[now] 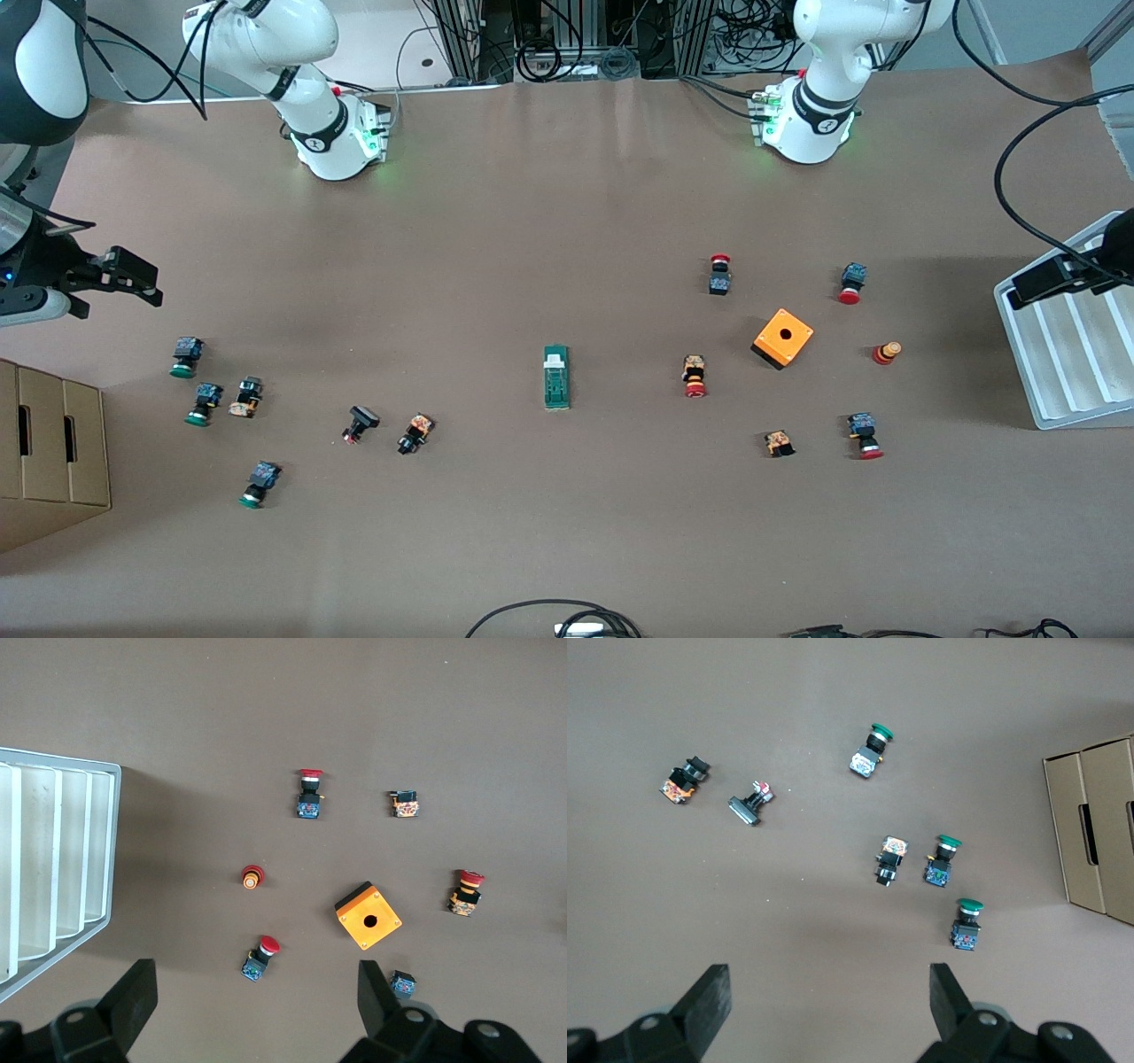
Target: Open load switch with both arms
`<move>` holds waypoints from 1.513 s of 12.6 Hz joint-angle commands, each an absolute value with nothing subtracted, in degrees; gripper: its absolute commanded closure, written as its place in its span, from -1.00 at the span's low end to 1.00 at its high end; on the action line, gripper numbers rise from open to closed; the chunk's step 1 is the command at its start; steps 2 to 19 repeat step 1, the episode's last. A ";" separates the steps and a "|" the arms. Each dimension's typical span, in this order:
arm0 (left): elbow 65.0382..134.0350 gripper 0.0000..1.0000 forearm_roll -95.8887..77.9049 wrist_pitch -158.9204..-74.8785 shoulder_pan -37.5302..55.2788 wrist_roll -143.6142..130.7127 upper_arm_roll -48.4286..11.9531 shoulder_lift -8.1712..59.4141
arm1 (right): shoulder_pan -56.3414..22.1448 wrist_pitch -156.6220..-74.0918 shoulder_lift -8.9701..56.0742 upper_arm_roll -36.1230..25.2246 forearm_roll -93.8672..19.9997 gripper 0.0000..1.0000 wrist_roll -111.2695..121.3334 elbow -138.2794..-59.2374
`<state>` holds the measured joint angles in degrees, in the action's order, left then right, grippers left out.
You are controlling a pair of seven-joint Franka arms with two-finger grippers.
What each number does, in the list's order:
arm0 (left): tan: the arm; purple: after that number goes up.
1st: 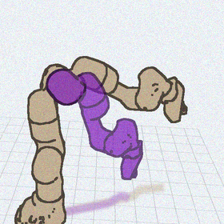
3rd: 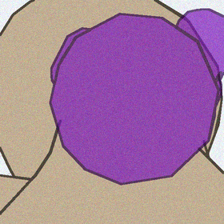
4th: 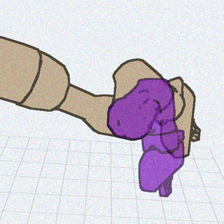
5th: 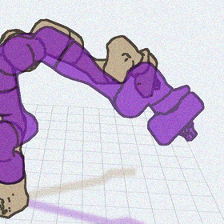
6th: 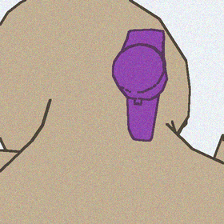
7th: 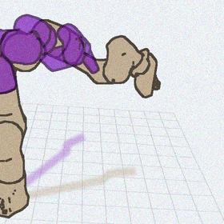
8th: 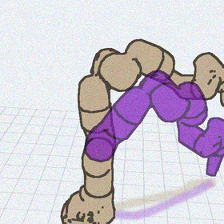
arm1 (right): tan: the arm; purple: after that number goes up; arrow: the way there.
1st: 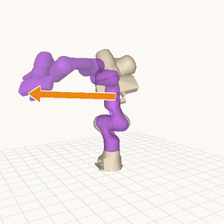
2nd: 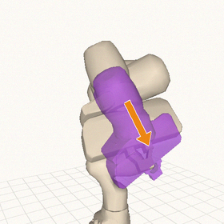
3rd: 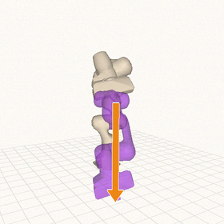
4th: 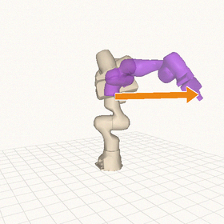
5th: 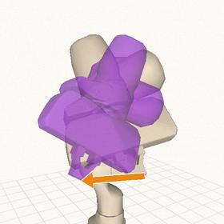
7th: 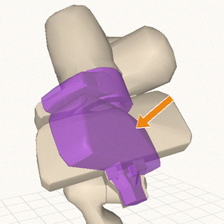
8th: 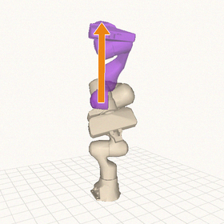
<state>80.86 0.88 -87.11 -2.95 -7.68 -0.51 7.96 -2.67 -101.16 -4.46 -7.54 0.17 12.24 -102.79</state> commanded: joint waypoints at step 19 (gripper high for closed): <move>81.04 -1.00 0.27 -86.48 -3.43 -7.21 -0.70 7.65 | -2.99 -101.34 -3.69 -7.73 1.41 -1.00 12.57 -101.43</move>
